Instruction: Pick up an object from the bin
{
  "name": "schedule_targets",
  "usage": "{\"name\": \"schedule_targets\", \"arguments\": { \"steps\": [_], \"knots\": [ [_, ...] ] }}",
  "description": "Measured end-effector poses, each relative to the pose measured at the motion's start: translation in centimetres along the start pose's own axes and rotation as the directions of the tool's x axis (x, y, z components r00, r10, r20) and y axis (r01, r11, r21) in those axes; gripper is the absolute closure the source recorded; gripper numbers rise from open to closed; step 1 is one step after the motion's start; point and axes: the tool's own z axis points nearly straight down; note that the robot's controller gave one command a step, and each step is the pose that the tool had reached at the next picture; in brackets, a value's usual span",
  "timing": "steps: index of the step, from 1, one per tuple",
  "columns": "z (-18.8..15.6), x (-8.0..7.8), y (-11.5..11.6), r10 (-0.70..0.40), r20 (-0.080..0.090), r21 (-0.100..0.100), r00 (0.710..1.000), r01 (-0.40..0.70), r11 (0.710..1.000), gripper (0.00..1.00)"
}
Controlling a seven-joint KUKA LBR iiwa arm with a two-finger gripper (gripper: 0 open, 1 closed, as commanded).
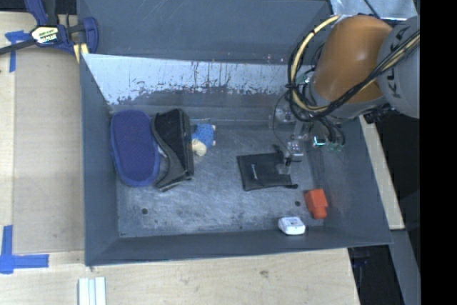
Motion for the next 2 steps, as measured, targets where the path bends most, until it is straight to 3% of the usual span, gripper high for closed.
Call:
{"name": "schedule_targets", "arguments": {
  "steps": [1, 2],
  "knots": [
    [6.40, 1.39, 0.16, -0.009, 0.002, 0.000, 1.000, 0.009, 1.000, 0.00],
    [6.34, 1.30, 0.16, -0.010, 0.004, 0.000, 1.000, 0.010, 1.000, 0.00]
  ]
}}
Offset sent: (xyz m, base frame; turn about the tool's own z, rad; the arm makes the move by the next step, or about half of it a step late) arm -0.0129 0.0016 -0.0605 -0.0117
